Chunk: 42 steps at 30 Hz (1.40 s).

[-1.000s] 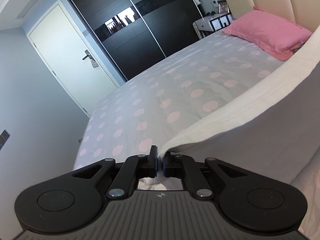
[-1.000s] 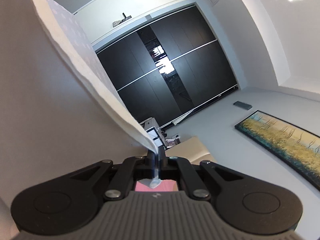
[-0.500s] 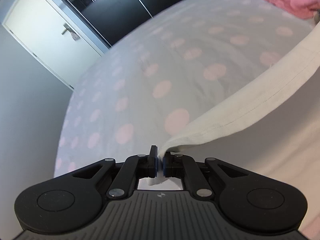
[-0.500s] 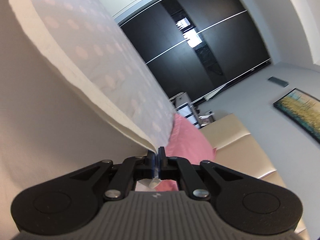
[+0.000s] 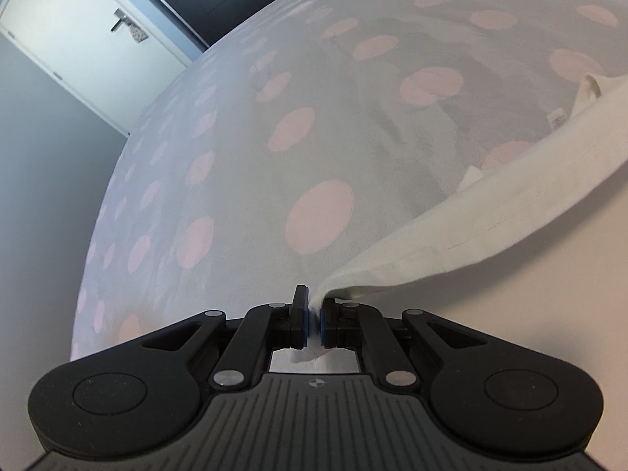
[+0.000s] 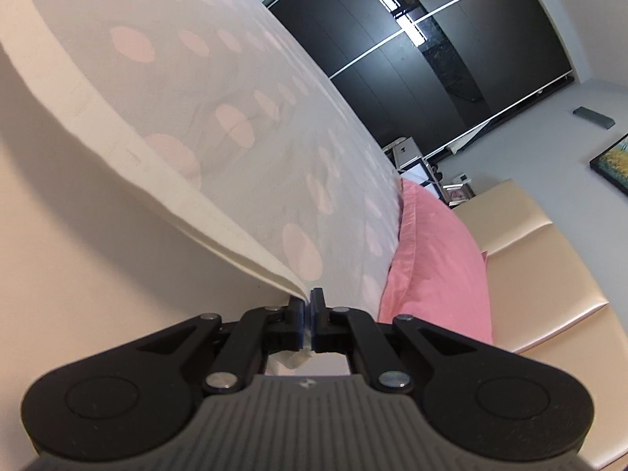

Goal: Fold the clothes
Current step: 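Lower the folded white shirt onto the bed and open both grippers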

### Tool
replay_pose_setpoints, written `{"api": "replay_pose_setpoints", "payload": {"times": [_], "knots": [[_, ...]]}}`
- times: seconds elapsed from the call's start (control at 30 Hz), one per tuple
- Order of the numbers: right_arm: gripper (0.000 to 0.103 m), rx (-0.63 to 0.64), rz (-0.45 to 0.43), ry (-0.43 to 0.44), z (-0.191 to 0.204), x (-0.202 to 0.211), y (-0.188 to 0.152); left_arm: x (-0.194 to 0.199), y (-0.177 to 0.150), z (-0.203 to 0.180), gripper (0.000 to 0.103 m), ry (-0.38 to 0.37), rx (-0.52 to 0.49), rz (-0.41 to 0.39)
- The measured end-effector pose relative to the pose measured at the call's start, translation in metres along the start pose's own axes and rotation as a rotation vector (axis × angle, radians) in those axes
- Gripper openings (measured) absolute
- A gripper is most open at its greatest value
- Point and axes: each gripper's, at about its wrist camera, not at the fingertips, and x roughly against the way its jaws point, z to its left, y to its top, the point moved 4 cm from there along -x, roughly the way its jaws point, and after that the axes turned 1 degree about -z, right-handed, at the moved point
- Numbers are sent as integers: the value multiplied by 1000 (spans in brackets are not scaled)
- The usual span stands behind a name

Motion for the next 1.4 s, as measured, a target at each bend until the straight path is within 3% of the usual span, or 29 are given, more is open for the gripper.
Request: {"api": "replay_pose_setpoints", "payload": {"times": [0.1, 0.17, 0.23, 0.43, 0.67, 0.9, 1.23, 1.4], "knots": [[16, -22, 16, 1, 5, -6, -3, -7, -1, 1, 14, 1, 25, -7], [33, -30, 20, -6, 3, -7, -4, -7, -3, 5, 24, 7, 48, -8], [33, -43, 30, -11, -2, -10, -3, -7, -3, 17, 32, -5, 116, -12], [33, -147, 110, -25, -31, -23, 10, -4, 7, 57, 32, 36, 283, 6], [33, -309, 180, 16, -66, -16, -5, 10, -3, 74, 32, 54, 275, 20], [33, -411, 220, 183, -66, 45, -57, 49, -65, 66, 32, -85, 235, 50], [33, -487, 265, 453, -44, 148, -130, 124, -145, 44, 32, -247, 165, 23], [35, -449, 244, 477, -36, 180, -143, 143, -175, 31, 35, -295, 126, 30]]}}
